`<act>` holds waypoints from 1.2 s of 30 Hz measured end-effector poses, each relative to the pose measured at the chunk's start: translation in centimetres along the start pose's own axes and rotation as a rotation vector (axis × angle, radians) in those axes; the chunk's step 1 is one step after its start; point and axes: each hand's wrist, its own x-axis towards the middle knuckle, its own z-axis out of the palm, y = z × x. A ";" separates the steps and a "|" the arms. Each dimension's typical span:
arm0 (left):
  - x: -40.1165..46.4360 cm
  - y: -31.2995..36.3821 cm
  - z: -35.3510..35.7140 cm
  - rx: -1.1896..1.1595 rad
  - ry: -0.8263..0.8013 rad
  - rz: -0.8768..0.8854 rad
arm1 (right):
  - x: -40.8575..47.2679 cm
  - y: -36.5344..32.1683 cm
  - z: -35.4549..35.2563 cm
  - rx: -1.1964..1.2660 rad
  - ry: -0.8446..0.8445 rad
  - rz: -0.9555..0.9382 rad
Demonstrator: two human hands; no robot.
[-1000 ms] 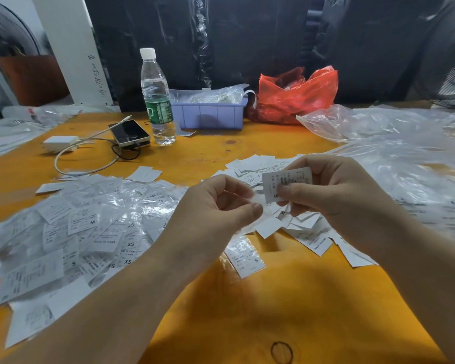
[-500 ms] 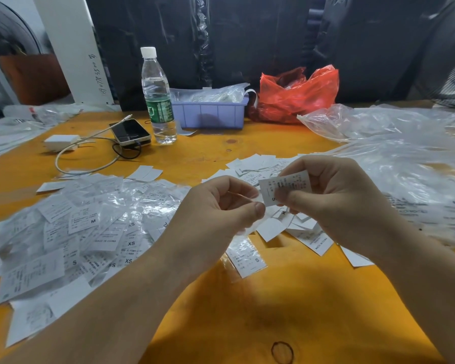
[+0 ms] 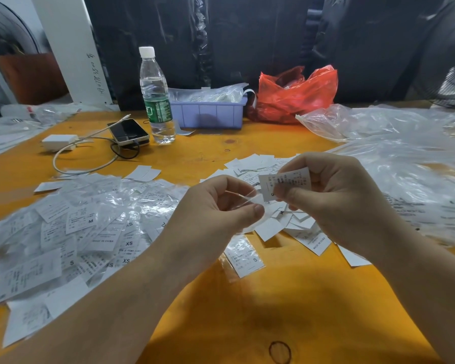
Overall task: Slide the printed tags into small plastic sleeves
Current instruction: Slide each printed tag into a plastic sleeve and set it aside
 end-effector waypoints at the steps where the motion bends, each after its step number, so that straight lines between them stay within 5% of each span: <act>1: 0.0 0.0 0.0 0.004 0.001 0.002 | 0.0 0.0 0.0 0.006 -0.011 -0.001; 27: -0.1 -0.1 0.1 0.108 0.012 0.105 | 0.3 0.8 -0.2 0.140 -0.342 0.086; 31: -0.1 -0.1 0.1 0.108 0.036 0.107 | 0.3 0.7 -0.3 0.114 -0.302 0.074; 36: -0.1 -0.1 0.1 0.116 0.059 0.097 | 0.6 0.5 -0.9 0.100 -0.028 0.073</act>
